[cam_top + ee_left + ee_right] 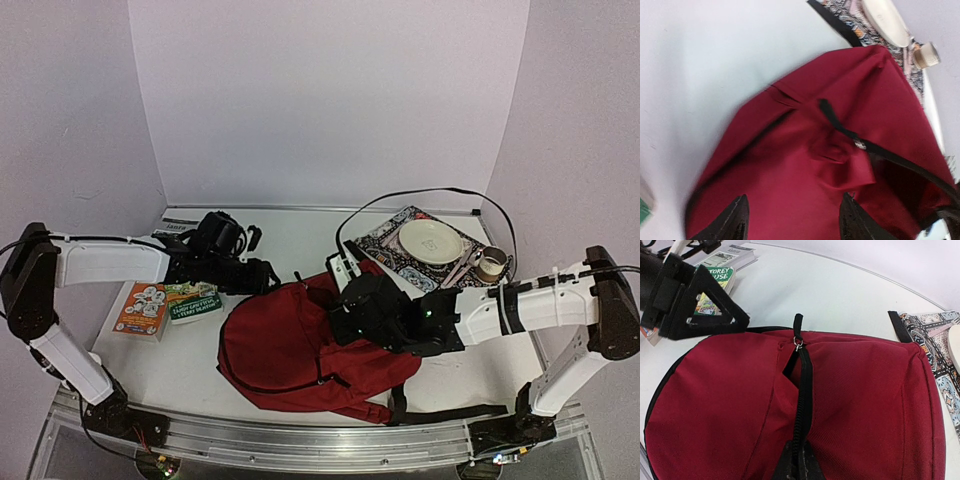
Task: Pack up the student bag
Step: Hold the largest pocket of the student bag.
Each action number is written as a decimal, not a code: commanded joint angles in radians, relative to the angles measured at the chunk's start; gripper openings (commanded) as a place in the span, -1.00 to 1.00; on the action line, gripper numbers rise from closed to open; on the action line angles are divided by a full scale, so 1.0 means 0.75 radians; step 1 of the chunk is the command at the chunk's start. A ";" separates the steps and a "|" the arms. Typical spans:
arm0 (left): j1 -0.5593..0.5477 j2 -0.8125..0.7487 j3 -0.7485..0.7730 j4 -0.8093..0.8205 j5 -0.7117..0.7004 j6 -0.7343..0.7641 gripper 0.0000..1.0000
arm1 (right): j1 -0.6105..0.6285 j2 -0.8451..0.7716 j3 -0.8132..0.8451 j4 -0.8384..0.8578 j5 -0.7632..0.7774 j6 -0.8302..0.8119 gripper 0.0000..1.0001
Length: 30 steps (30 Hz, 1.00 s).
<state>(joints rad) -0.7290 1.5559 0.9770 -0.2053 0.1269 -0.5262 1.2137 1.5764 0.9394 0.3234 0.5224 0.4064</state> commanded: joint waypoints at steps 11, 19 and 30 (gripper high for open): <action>0.118 0.374 0.374 -0.187 0.316 0.652 0.39 | 0.010 -0.023 0.033 0.015 -0.113 -0.068 -1.00; 0.138 0.482 0.436 -0.241 0.470 0.789 0.36 | 0.010 -0.008 0.045 0.018 -0.119 -0.078 -1.00; 0.141 0.576 0.464 -0.290 0.621 0.855 -0.03 | 0.010 0.000 0.033 0.040 -0.128 -0.086 -1.00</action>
<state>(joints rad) -0.6230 1.9842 1.2852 -0.3953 0.5068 0.0811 1.2137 1.5764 0.9397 0.3225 0.4229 0.3548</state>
